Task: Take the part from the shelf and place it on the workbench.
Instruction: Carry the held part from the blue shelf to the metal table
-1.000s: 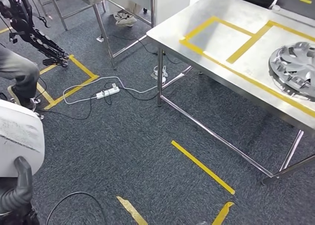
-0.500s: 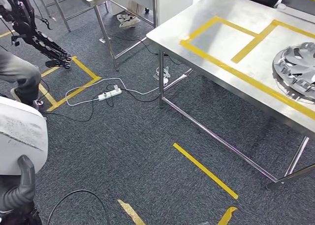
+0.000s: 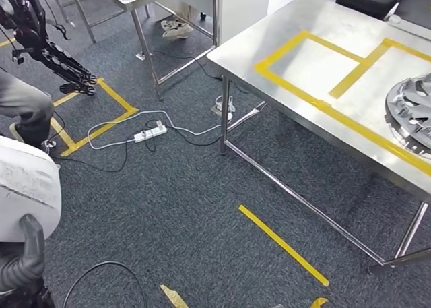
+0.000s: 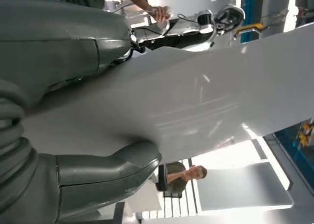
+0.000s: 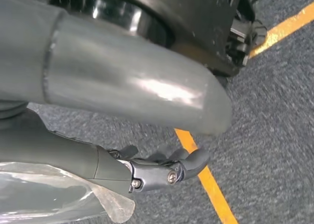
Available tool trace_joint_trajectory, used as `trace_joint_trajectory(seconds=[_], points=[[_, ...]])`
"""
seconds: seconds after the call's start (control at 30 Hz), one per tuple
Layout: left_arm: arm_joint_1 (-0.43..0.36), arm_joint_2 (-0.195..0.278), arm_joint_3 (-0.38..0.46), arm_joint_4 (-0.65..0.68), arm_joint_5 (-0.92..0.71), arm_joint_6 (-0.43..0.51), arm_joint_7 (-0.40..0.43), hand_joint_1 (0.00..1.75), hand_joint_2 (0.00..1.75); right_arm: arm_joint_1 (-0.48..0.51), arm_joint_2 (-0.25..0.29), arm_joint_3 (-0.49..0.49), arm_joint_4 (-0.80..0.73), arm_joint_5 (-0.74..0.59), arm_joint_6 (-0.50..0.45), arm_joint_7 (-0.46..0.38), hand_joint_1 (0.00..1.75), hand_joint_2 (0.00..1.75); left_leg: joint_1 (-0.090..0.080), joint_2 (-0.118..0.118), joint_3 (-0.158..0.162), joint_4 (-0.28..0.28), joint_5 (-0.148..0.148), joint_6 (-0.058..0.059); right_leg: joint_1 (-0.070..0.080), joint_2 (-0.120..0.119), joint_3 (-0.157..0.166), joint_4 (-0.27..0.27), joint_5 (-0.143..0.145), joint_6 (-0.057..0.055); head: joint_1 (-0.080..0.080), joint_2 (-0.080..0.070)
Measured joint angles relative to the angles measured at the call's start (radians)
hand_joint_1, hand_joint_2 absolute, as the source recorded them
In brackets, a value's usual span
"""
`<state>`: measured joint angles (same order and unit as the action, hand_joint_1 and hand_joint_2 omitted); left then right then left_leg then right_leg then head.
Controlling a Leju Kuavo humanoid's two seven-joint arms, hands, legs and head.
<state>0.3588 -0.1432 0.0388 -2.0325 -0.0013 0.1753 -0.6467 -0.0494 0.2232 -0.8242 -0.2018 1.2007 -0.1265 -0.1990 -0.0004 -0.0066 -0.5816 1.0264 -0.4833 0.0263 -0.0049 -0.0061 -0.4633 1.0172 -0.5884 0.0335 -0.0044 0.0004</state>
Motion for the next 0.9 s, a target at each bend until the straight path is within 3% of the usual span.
trace_joint_trajectory(seconds=[0.07,0.13,0.17,0.2,0.23,0.3,0.37,0.4,0.5,0.57,0.63,0.7,0.73,0.77,0.8,0.83,0.9], points=[[-0.001,-0.001,0.000,0.000,0.004,0.000,0.000,1.75,1.75,-0.001,0.000,0.000,0.000,-0.003,0.000,0.003,0.00,0.00,0.002,0.000,0.019,-0.007,-0.009,0.010,0.000,0.003,-0.066,0.107,-0.026,0.004,0.003,0.000],[-0.001,-0.001,0.000,0.000,0.005,0.000,0.000,1.75,1.75,0.001,0.000,-0.003,0.000,-0.013,0.000,0.006,0.00,0.00,0.000,0.000,0.033,-0.008,-0.024,0.015,0.000,0.003,-0.165,0.238,-0.068,0.005,0.005,0.000],[0.000,-0.001,0.000,0.000,0.005,0.000,0.000,1.75,1.75,0.002,0.000,-0.007,0.000,-0.020,0.001,0.006,0.00,0.00,-0.001,-0.001,0.044,-0.008,-0.033,0.016,0.001,0.003,-0.202,0.269,-0.079,0.004,0.005,0.000],[0.001,-0.001,0.000,0.000,0.006,0.000,0.000,1.75,1.75,0.004,0.000,-0.012,0.000,-0.027,0.002,0.006,0.00,0.00,-0.003,0.000,0.057,-0.008,-0.043,0.017,0.002,0.003,-0.223,0.267,-0.071,0.002,0.006,0.000],[0.001,-0.001,0.000,0.000,0.006,0.000,0.000,1.75,1.75,0.005,0.000,-0.017,0.000,-0.035,0.006,0.006,0.00,0.00,-0.004,0.001,0.073,-0.008,-0.054,0.018,0.003,0.002,-0.226,0.232,-0.042,-0.002,0.006,0.000],[0.001,-0.001,0.000,0.000,0.006,-0.001,0.000,1.75,1.75,0.005,0.000,-0.028,0.000,-0.050,0.013,0.002,0.00,0.00,-0.008,0.009,0.105,-0.009,-0.080,0.016,0.011,-0.019,-0.208,0.117,0.058,-0.017,0.006,0.000],[0.004,-0.002,0.001,0.000,0.007,-0.003,0.000,1.75,1.75,0.002,0.001,-0.039,0.000,-0.060,0.018,-0.003,0.00,0.00,-0.011,0.019,0.123,-0.013,-0.101,0.008,0.023,-0.044,-0.194,0.044,0.117,-0.031,0.004,0.000],[0.005,-0.002,0.001,0.000,0.007,-0.004,0.000,1.75,1.75,0.000,0.001,-0.043,0.000,-0.063,0.019,-0.004,0.00,0.00,-0.013,0.024,0.131,-0.014,-0.105,0.002,0.027,-0.047,-0.194,0.035,0.122,-0.036,0.003,0.000],[0.006,-0.002,0.001,0.000,0.007,-0.005,0.000,1.75,1.75,0.000,0.003,-0.049,0.000,-0.064,0.021,-0.007,0.00,0.00,-0.013,0.030,0.131,0.021,-0.099,-0.013,0.019,-0.021,-0.167,0.016,0.125,-0.045,0.002,0.000],[0.005,-0.002,0.001,0.000,0.007,-0.005,0.000,1.75,1.75,0.000,0.003,-0.053,0.000,-0.064,0.021,-0.008,0.00,0.00,-0.010,0.024,0.080,0.120,-0.105,-0.024,0.011,-0.004,-0.142,0.007,0.119,-0.052,0.000,0.000],[0.007,-0.002,0.001,0.000,0.007,-0.005,0.000,1.75,1.75,-0.001,0.004,-0.057,0.000,-0.064,0.021,-0.008,0.00,0.00,-0.003,0.018,0.004,0.231,-0.156,-0.036,0.007,0.016,-0.127,0.005,0.109,-0.055,-0.001,0.000],[0.008,-0.002,0.001,0.000,0.007,-0.006,0.000,1.75,1.75,0.000,0.004,-0.059,0.000,-0.065,0.020,-0.008,0.00,0.00,0.006,0.018,-0.046,0.265,-0.206,-0.045,0.003,0.038,-0.112,0.005,0.097,-0.053,0.000,0.000],[0.008,-0.002,0.001,0.000,0.007,-0.007,0.000,1.75,1.75,0.001,0.004,-0.061,0.000,-0.066,0.020,-0.008,0.00,0.00,0.010,0.017,-0.053,0.244,-0.198,-0.048,0.000,0.049,-0.103,0.005,0.091,-0.051,-0.001,0.000],[0.008,-0.002,0.001,0.000,0.007,-0.007,0.000,1.75,1.75,0.001,0.004,-0.063,0.000,-0.069,0.020,-0.009,0.00,0.00,0.014,0.013,-0.047,0.197,-0.160,-0.052,-0.002,0.061,-0.093,0.005,0.085,-0.047,0.000,0.000],[0.009,-0.002,0.002,0.000,0.007,-0.008,0.000,1.75,1.75,0.001,0.004,-0.065,0.000,-0.071,0.020,-0.009,0.00,0.00,0.020,-0.001,-0.034,0.134,-0.100,-0.056,-0.004,0.072,-0.087,0.005,0.079,-0.042,-0.001,0.000],[0.009,-0.002,0.002,0.000,0.007,-0.008,0.000,1.75,1.75,0.000,0.004,-0.067,0.000,-0.073,0.020,-0.009,0.00,0.00,0.023,-0.019,-0.024,0.079,-0.061,-0.057,-0.006,0.082,-0.081,0.007,0.074,-0.036,-0.001,0.000],[0.011,-0.003,0.003,0.000,0.007,-0.009,0.000,1.75,1.75,-0.001,0.004,-0.070,-0.001,-0.077,0.020,-0.009,0.00,0.00,0.023,-0.048,-0.016,0.023,-0.021,-0.049,-0.008,0.100,-0.085,0.010,0.064,-0.021,-0.003,0.000]])
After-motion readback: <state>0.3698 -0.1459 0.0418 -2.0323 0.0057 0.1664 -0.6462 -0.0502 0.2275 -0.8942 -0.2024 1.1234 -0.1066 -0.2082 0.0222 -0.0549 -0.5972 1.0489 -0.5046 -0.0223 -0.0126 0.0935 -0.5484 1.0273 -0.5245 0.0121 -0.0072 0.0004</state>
